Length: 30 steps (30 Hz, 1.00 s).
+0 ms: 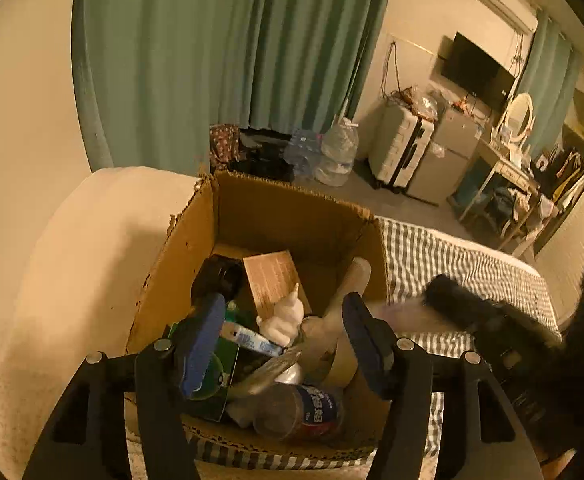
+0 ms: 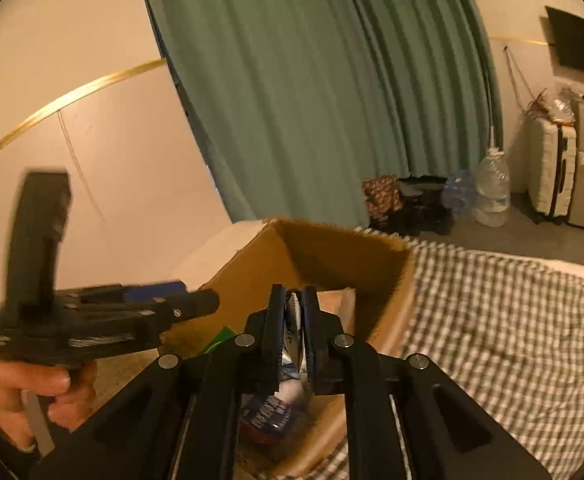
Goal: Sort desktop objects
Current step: 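Open both tools to drop the blister pack and tube into the box, then move the left tool back over the black hair tie on the bed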
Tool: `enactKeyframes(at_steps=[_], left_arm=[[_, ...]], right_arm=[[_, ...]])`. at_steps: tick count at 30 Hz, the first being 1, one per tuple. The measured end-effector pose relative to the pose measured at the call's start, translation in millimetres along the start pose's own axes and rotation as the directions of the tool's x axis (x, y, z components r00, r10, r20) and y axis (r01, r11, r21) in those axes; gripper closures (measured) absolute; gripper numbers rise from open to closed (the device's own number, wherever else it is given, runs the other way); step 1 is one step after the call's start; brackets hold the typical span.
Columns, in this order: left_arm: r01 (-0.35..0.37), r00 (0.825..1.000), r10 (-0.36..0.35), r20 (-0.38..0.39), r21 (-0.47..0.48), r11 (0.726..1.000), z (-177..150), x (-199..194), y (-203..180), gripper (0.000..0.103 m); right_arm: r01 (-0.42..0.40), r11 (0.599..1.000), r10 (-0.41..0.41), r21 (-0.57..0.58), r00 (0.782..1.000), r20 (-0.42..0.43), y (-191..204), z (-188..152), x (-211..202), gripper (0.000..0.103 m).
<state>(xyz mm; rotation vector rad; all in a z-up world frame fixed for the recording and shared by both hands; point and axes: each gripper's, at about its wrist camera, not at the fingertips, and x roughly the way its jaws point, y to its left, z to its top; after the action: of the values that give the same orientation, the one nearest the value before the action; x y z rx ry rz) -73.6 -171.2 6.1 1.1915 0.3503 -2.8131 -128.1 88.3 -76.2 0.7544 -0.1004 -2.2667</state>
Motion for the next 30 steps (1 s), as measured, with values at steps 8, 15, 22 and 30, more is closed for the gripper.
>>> enactKeyframes(at_steps=[8, 15, 22, 30], left_arm=[[0.072, 0.994, -0.071, 0.084, -0.005, 0.997, 7.5, -16.1, -14.0, 0.021], [0.105, 0.965, -0.103, 0.241, 0.002, 0.994, 13.0, -54.6, -29.6, 0.000], [0.180, 0.920, -0.182, 0.346, 0.038, 0.983, 9.9, -83.9, -57.1, 0.000], [0.205, 0.925, -0.250, 0.285, 0.177, 0.963, -6.8, -65.9, -120.5, 0.000]], right_arm=[[0.075, 0.996, -0.072, -0.040, 0.994, 0.084, -6.8, -4.9, -16.2, 0.029], [0.276, 0.961, -0.269, -0.009, 0.945, 0.185, -32.9, 10.8, -83.2, 0.001], [0.481, 0.872, -0.453, -0.088, 0.862, 0.225, -43.8, 10.9, -141.8, 0.001], [0.592, 0.796, -0.565, -0.127, 0.802, 0.196, -75.5, -13.4, -196.3, 0.001]])
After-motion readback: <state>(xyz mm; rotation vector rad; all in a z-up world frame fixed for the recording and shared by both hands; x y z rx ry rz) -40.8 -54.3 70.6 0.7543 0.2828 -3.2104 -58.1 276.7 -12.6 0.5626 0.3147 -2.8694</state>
